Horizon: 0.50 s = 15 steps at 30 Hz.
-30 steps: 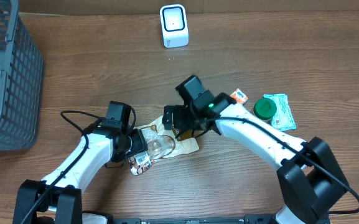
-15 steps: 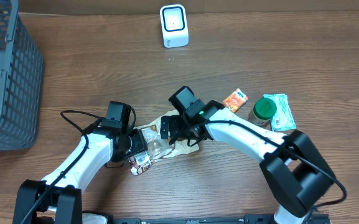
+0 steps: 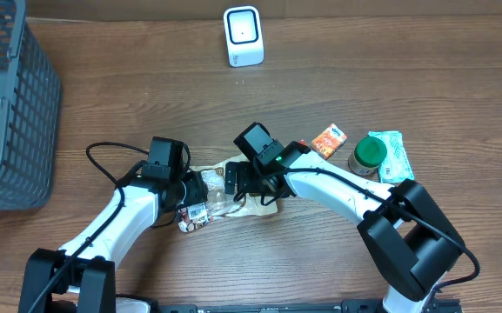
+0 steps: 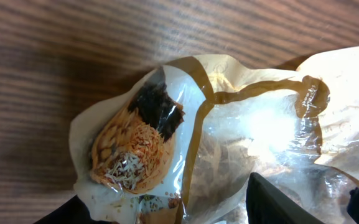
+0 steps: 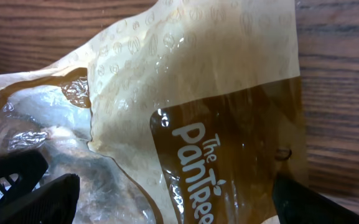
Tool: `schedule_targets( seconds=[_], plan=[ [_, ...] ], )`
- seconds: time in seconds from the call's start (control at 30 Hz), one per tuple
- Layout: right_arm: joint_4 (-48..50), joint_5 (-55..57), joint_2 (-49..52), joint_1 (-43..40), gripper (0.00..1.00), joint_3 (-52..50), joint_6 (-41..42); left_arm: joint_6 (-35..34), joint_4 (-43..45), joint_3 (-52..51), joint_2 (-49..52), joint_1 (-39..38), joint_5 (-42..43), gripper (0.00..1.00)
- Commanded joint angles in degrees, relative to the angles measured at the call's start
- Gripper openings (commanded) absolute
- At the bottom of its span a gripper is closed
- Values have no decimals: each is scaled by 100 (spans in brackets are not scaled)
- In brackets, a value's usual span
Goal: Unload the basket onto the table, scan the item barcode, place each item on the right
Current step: 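Grasp the snack bag's brown label edge with the right gripper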
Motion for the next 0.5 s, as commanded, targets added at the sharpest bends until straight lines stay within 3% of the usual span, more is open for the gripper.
schedule_targets(
  seconds=[0.0, 0.47],
  plan=[
    [46, 188, 39, -48, 100, -35, 90, 216, 87, 116, 59, -37, -11, 56],
    [-269, 365, -157, -96, 100, 433, -219, 264, 136, 144, 61, -37, -15, 56]
  ],
)
